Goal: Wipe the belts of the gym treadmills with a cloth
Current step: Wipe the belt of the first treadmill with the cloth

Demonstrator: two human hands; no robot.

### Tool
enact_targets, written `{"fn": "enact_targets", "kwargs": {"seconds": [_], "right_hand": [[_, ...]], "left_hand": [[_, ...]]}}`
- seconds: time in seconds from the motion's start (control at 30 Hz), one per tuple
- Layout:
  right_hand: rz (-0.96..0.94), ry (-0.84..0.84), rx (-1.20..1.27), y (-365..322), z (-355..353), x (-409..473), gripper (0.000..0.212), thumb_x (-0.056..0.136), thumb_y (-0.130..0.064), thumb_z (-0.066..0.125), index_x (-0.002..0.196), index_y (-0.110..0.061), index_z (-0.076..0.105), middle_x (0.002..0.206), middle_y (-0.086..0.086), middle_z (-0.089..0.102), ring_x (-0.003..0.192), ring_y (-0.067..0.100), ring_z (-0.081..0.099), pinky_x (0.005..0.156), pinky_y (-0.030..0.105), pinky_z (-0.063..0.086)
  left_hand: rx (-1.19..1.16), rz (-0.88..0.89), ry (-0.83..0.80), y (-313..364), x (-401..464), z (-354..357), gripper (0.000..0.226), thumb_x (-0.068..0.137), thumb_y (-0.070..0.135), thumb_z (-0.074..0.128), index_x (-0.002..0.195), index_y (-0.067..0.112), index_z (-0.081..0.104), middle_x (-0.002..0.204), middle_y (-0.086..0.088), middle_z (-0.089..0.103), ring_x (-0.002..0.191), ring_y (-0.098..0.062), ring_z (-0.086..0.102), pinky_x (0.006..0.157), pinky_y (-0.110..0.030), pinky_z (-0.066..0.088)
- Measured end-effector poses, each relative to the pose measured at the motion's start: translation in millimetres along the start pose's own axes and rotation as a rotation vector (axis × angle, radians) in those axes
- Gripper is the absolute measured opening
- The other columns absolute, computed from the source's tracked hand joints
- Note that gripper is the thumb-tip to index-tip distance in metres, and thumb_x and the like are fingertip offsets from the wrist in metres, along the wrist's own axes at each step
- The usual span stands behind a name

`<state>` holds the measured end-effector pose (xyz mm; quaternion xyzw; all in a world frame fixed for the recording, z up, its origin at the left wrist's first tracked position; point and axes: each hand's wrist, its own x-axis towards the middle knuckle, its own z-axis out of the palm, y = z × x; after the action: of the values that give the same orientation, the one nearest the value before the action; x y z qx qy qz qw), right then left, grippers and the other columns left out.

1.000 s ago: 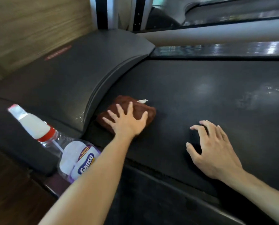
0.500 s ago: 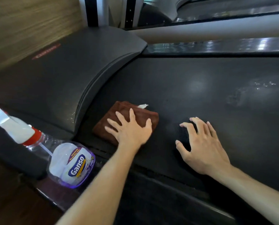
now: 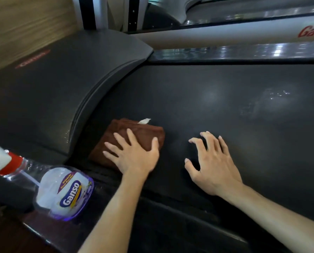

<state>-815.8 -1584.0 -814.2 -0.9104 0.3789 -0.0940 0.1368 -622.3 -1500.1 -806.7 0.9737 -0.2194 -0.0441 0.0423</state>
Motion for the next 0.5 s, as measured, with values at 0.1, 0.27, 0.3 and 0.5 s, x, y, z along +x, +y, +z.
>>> {"fn": "enact_targets", "kwargs": {"seconds": [0.1,0.27,0.3,0.5], "right_hand": [[0.005,0.017,0.013,0,-1,0,0.081,0.084,-0.066,0.017,0.152,-0.024,0.034,0.164,0.004,0.022,0.158,0.019,0.009,0.13,0.04,-0.002],[-0.012,0.024,0.026,7,0,1,0.083,0.085,-0.07,0.019,0.151,-0.021,0.031,0.162,0.0,0.023,0.157,0.016,0.011,0.13,0.035,-0.002],[-0.011,0.023,0.034,7,0,1,0.08,0.088,-0.069,0.024,0.151,-0.021,0.03,0.162,0.0,0.022,0.158,0.015,0.01,0.13,0.035,-0.002],[-0.004,0.013,0.022,2,1,1,0.083,0.09,-0.063,0.021,0.158,-0.016,0.017,0.167,0.003,0.014,0.16,0.017,0.001,0.13,0.04,-0.003]], "left_hand": [[-0.014,0.262,-0.005,46,-15,9,0.097,0.087,0.085,0.027,0.164,0.03,0.003,0.171,-0.014,-0.006,0.153,-0.051,-0.009,0.121,-0.065,-0.008],[-0.018,0.278,-0.107,64,52,-8,0.099,0.086,0.089,0.026,0.164,0.034,0.001,0.172,-0.011,-0.01,0.154,-0.046,-0.012,0.122,-0.06,-0.011],[-0.019,0.215,-0.104,56,60,-11,0.1,0.085,0.089,0.025,0.164,0.033,0.002,0.172,-0.011,-0.009,0.155,-0.046,-0.011,0.123,-0.06,-0.01],[0.033,0.13,-0.033,8,-4,1,0.099,0.087,0.086,0.018,0.164,0.028,-0.001,0.171,-0.017,-0.006,0.154,-0.049,-0.007,0.123,-0.063,-0.004]]}}
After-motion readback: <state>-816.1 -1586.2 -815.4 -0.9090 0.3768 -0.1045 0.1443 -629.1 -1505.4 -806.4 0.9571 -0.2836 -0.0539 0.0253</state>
